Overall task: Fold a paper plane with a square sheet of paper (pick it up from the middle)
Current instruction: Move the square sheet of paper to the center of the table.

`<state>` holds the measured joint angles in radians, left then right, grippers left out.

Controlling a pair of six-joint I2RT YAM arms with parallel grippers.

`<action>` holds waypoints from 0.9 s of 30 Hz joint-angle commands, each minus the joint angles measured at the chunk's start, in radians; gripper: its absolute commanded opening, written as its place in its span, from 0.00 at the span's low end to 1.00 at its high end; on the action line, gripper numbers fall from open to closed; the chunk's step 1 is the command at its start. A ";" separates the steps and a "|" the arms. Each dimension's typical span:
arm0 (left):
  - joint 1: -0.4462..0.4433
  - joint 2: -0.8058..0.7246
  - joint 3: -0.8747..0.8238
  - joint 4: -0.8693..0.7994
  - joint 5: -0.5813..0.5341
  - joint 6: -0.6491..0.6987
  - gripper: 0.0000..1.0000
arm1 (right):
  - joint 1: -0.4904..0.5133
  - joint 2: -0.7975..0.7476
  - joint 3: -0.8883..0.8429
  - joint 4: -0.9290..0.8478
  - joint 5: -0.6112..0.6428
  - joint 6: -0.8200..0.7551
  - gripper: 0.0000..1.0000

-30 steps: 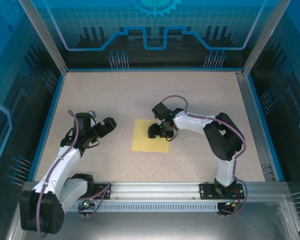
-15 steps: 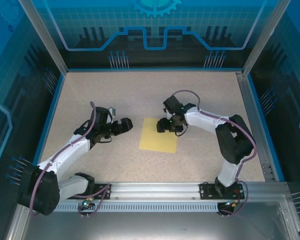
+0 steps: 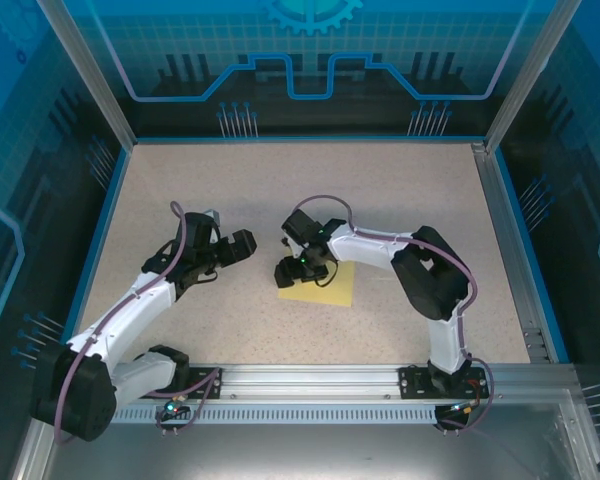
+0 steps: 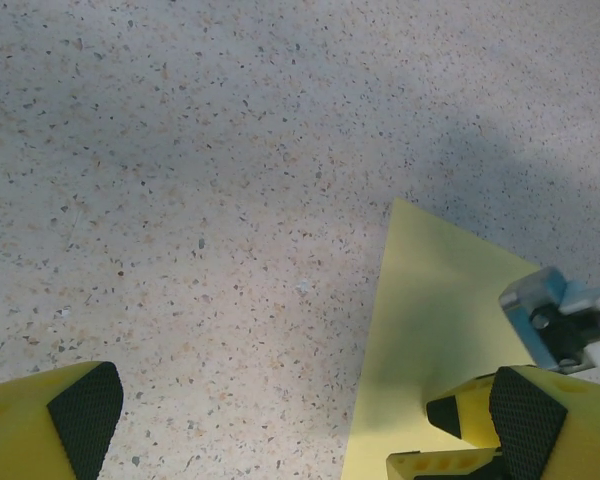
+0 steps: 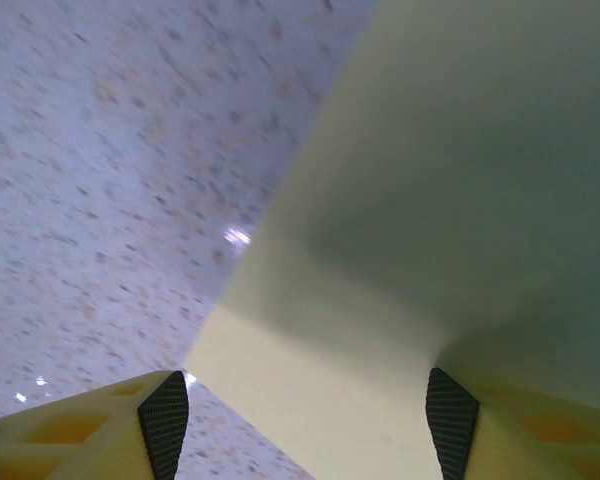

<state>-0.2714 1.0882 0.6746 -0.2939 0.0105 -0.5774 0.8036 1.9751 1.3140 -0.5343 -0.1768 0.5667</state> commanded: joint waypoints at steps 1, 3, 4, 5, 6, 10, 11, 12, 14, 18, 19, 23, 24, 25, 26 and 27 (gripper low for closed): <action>-0.005 -0.002 0.027 -0.010 -0.011 -0.003 0.98 | -0.002 -0.027 -0.060 -0.028 -0.032 -0.045 0.68; -0.005 0.008 0.031 -0.004 0.012 -0.002 0.99 | -0.004 -0.055 -0.100 -0.033 -0.029 -0.076 0.68; -0.005 0.012 0.032 0.000 0.024 -0.001 0.99 | -0.006 -0.067 -0.120 -0.035 -0.028 -0.092 0.68; -0.006 0.019 0.033 0.005 0.040 0.000 0.99 | -0.012 -0.081 -0.139 -0.038 -0.024 -0.106 0.68; -0.006 0.023 0.035 0.008 0.054 0.002 0.99 | -0.021 -0.095 -0.160 -0.037 -0.032 -0.119 0.68; -0.006 0.039 0.037 0.020 0.081 0.002 0.99 | -0.063 -0.142 -0.216 -0.027 -0.066 -0.166 0.68; -0.008 0.043 0.037 0.019 0.086 0.004 0.99 | -0.072 -0.149 -0.219 -0.026 -0.077 -0.168 0.68; -0.008 0.048 0.039 0.020 0.089 0.002 0.98 | -0.076 -0.155 -0.213 -0.026 -0.089 -0.167 0.69; -0.010 0.054 0.042 0.024 0.096 0.002 0.98 | -0.072 -0.164 -0.190 -0.027 -0.115 -0.167 0.70; -0.028 0.067 0.061 0.031 0.118 0.007 0.99 | -0.089 -0.237 -0.167 -0.006 -0.068 -0.126 0.70; -0.033 0.072 0.064 0.033 0.126 0.007 0.99 | -0.104 -0.256 -0.174 0.006 -0.054 -0.116 0.71; -0.068 0.116 0.084 0.045 0.153 0.001 0.99 | -0.243 -0.306 -0.244 0.082 -0.091 -0.053 0.70; -0.083 0.128 0.091 0.048 0.152 0.001 0.99 | -0.277 -0.314 -0.266 0.110 -0.124 -0.044 0.70; -0.092 0.140 0.098 0.052 0.155 0.000 0.99 | -0.301 -0.318 -0.276 0.126 -0.145 -0.042 0.70; -0.104 0.153 0.103 0.055 0.157 -0.002 0.98 | -0.326 -0.321 -0.285 0.133 -0.160 -0.040 0.70; -0.115 0.167 0.110 0.060 0.155 -0.008 0.99 | -0.346 -0.321 -0.290 0.138 -0.170 -0.035 0.70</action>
<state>-0.3573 1.2270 0.7456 -0.2550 0.1307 -0.5774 0.4995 1.6573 1.0595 -0.4282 -0.2813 0.4946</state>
